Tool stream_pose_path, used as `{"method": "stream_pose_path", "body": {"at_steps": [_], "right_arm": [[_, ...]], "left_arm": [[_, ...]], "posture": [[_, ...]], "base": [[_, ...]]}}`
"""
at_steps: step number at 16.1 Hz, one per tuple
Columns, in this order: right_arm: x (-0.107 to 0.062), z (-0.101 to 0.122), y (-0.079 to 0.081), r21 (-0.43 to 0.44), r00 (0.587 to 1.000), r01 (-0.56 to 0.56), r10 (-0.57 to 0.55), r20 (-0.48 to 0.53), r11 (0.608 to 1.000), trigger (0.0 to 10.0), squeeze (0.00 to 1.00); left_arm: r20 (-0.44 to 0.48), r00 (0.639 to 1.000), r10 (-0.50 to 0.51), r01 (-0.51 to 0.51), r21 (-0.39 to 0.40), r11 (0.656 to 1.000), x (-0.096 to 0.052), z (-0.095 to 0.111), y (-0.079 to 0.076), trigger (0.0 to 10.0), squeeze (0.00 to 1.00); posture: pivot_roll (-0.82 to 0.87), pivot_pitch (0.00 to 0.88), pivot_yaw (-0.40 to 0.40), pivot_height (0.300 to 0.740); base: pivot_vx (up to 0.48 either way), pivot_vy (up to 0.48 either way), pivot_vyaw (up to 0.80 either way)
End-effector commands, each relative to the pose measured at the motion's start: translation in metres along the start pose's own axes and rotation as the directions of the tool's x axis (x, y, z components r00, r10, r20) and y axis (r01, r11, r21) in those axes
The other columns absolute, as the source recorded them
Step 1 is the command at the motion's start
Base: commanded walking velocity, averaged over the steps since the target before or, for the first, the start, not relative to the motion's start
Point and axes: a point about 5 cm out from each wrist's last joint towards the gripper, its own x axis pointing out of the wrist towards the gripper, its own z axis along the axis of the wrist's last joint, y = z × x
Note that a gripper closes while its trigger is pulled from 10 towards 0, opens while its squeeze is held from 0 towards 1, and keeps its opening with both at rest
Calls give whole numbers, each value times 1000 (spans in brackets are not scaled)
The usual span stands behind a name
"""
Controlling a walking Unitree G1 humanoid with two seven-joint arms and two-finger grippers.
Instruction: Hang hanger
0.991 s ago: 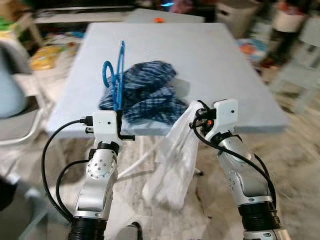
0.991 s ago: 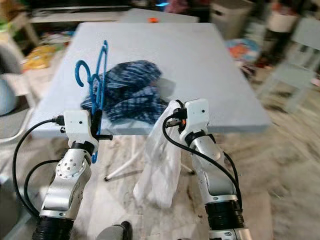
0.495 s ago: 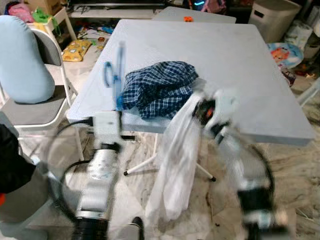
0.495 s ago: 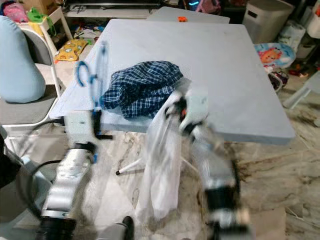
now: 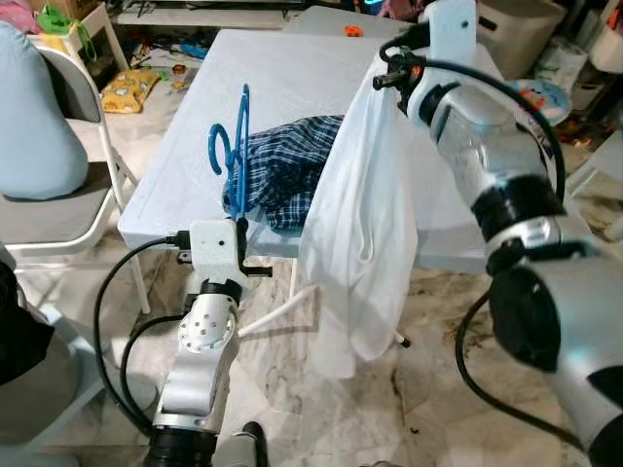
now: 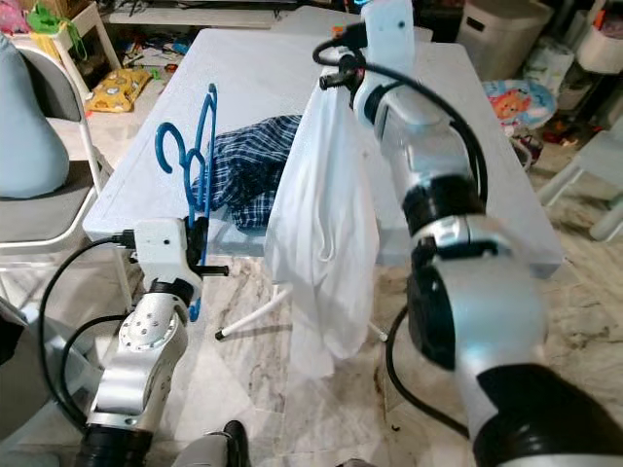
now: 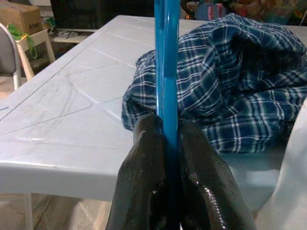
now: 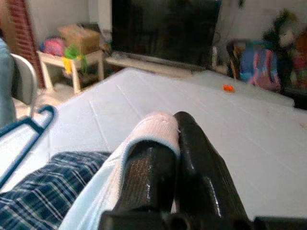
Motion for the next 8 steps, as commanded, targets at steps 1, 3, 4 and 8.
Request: {"method": "stream_pose_path", "body": {"at_steps": [1,3,4,8], "right_arm": [[0,29,-9,14,996,46,-47,71,999,10000,0],[-5,96,-20,27,951,158,-160,266,987,10000,0],[-14,131,-26,41,900,207,-206,383,978,10000,0],[-35,183,-34,-49,789,299,-218,574,953,10000,0]], "left_arm": [[21,1000,-2,2,8,1000,-3,4,-2,10000,0],[26,1000,14,-14,9,1000,-5,5,0,10000,0],[33,999,31,-32,12,999,-6,6,2,10000,0],[53,997,55,-56,17,998,-10,10,4,10000,0]], "posture": [[29,92,-82,740],[46,100,-97,740],[51,104,-100,740],[51,119,-106,740]], "base": [[0,0,0],[0,0,0],[0,0,0],[0,0,0]]}}
